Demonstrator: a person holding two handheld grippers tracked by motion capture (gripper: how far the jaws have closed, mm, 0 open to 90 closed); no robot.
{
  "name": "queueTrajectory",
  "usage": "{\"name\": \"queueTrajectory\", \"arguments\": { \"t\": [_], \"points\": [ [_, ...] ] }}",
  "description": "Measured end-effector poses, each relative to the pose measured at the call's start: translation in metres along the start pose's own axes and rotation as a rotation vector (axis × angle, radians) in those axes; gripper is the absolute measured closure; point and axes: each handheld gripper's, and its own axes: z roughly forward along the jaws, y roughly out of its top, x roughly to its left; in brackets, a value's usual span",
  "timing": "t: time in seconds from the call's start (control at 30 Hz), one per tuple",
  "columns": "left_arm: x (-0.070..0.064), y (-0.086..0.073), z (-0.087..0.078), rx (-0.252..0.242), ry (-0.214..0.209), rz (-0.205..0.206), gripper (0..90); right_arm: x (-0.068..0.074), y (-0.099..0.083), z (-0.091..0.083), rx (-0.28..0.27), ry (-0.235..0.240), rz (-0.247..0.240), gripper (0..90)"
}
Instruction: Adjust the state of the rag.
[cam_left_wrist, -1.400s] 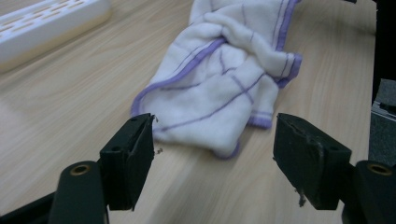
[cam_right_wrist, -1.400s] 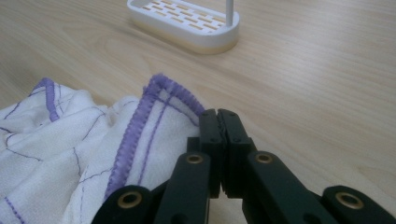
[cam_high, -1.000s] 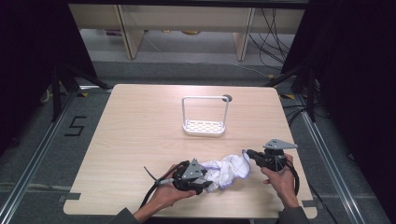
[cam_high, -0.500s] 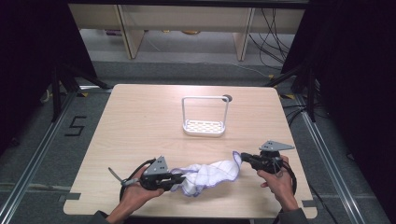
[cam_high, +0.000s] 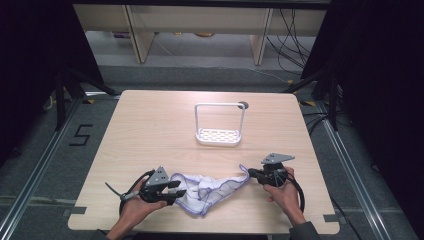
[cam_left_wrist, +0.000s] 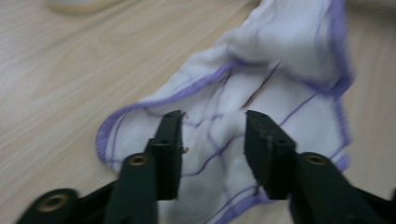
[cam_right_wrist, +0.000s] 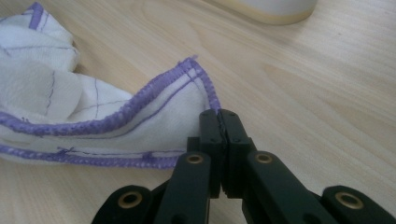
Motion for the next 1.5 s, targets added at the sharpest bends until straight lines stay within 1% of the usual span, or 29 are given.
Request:
{"name": "queueTrajectory", "arguments": {
  "t": [0.03, 0.1, 0.13, 0.17, 0.23, 0.27, 0.33, 0.37, 0.4, 0.43, 0.47, 0.5, 0.53, 0.63, 0.8, 0.83, 0.87, 0.93, 1.0, 1.03, 1.1, 1.2, 1.27, 1.3, 1.33, 1.37, 1.4, 1.47, 1.5],
  "points": [
    [-0.007, 0.003, 0.000, -0.025, -0.025, 0.005, 44.8, 0.000, 0.000, -0.001, -0.007, 0.003, -0.004, 89.5],
    [-0.019, 0.008, 0.001, -0.024, -0.052, 0.050, 39.8, 0.000, 0.000, 0.000, -0.006, 0.004, -0.006, 89.5],
    [-0.027, 0.010, 0.004, -0.021, -0.064, 0.065, 32.6, 0.000, -0.001, 0.001, -0.003, 0.002, -0.005, 89.5],
    [-0.033, 0.010, 0.007, -0.024, -0.070, 0.070, 32.6, 0.000, -0.001, 0.001, -0.003, 0.002, -0.005, 89.5],
    [-0.038, 0.011, 0.013, -0.008, -0.069, 0.082, 29.5, 0.000, 0.000, 0.001, -0.004, 0.005, -0.005, 89.5],
    [-0.038, 0.013, 0.019, -0.012, -0.051, 0.085, 29.2, 0.000, 0.000, 0.000, -0.008, 0.005, -0.005, 89.5],
    [-0.038, 0.013, 0.023, -0.022, -0.040, 0.073, 30.5, 0.001, 0.000, 0.001, -0.007, 0.005, -0.005, 89.4],
    [-0.037, 0.014, 0.026, -0.028, -0.042, 0.092, 34.1, 0.001, 0.000, 0.001, -0.009, 0.007, -0.004, 89.4],
    [-0.036, 0.017, 0.030, -0.036, -0.040, 0.127, 52.1, 0.001, 0.001, 0.001, -0.017, 0.011, -0.009, 89.3],
    [-0.036, 0.017, 0.030, -0.036, -0.040, 0.127, 64.9, 0.001, 0.001, 0.001, -0.017, 0.011, -0.009, 89.3],
    [-0.034, 0.020, 0.031, -0.051, -0.058, 0.139, 64.9, 0.001, 0.001, 0.001, -0.019, 0.030, -0.012, 89.4],
    [-0.031, 0.025, 0.030, -0.058, -0.044, 0.145, 78.1, 0.001, 0.001, -0.001, -0.018, 0.008, -0.022, 89.4],
    [-0.028, 0.029, 0.029, -0.070, -0.038, 0.145, 80.4, 0.001, 0.001, 0.000, -0.016, 0.022, -0.012, 89.4],
    [-0.005, 0.051, 0.025, -0.098, 0.021, 0.149, 83.3, 0.001, 0.001, -0.001, -0.020, 0.011, -0.002, 89.4],
    [0.040, 0.070, 0.039, -0.074, 0.049, 0.081, 83.5, 0.001, 0.001, -0.001, -0.019, 0.011, -0.003, 89.4],
    [0.049, 0.071, 0.045, -0.056, 0.051, 0.071, 83.5, 0.001, 0.001, -0.001, -0.020, 0.011, -0.001, 89.4],
    [0.058, 0.071, 0.049, -0.028, 0.061, 0.078, 83.5, 0.001, 0.001, -0.001, -0.018, 0.009, -0.003, 89.4],
    [0.072, 0.069, 0.060, -0.005, 0.058, 0.038, 83.5, 0.000, 0.001, 0.000, -0.020, 0.012, 0.003, 89.4],
    [0.086, 0.067, 0.067, 0.044, 0.067, 0.037, 83.2, 0.000, 0.001, 0.000, -0.034, 0.005, 0.005, 89.4],
    [0.090, 0.066, 0.070, 0.051, 0.068, 0.007, 83.2, -0.001, 0.002, 0.000, -0.042, -0.004, 0.003, 89.4],
    [0.099, 0.063, 0.073, 0.092, 0.077, -0.002, 83.2, -0.002, 0.002, 0.002, -0.049, -0.023, 0.001, 89.4],
    [0.107, 0.059, 0.075, 0.123, 0.086, -0.014, 82.5, -0.004, 0.005, 0.008, -0.059, -0.023, 0.001, 89.5],
    [0.111, 0.056, 0.074, 0.138, 0.093, -0.037, 81.7, -0.004, 0.005, 0.010, -0.060, -0.031, 0.001, 89.4],
    [0.112, 0.055, 0.074, 0.145, 0.102, -0.051, 79.1, -0.004, 0.006, 0.011, -0.057, -0.030, 0.003, 89.4],
    [0.114, 0.055, 0.073, 0.150, 0.112, -0.067, 71.6, -0.004, 0.007, 0.012, -0.053, -0.041, -0.005, 88.8],
    [0.115, 0.053, 0.071, 0.135, 0.122, -0.104, 58.9, -0.004, 0.008, 0.013, -0.056, -0.040, -0.002, 86.7],
    [0.116, 0.052, 0.068, 0.123, 0.123, -0.136, 51.5, -0.003, 0.008, 0.013, -0.060, -0.042, 0.013, 82.3],
    [0.115, 0.050, 0.056, 0.097, 0.143, -0.172, 39.8, -0.001, 0.010, 0.010, -0.044, -0.065, 0.021, 72.4],
    [0.114, 0.045, 0.040, 0.080, 0.138, -0.194, 33.8, 0.005, 0.012, 0.001, -0.057, -0.097, 0.026, 59.3]
  ]
}}
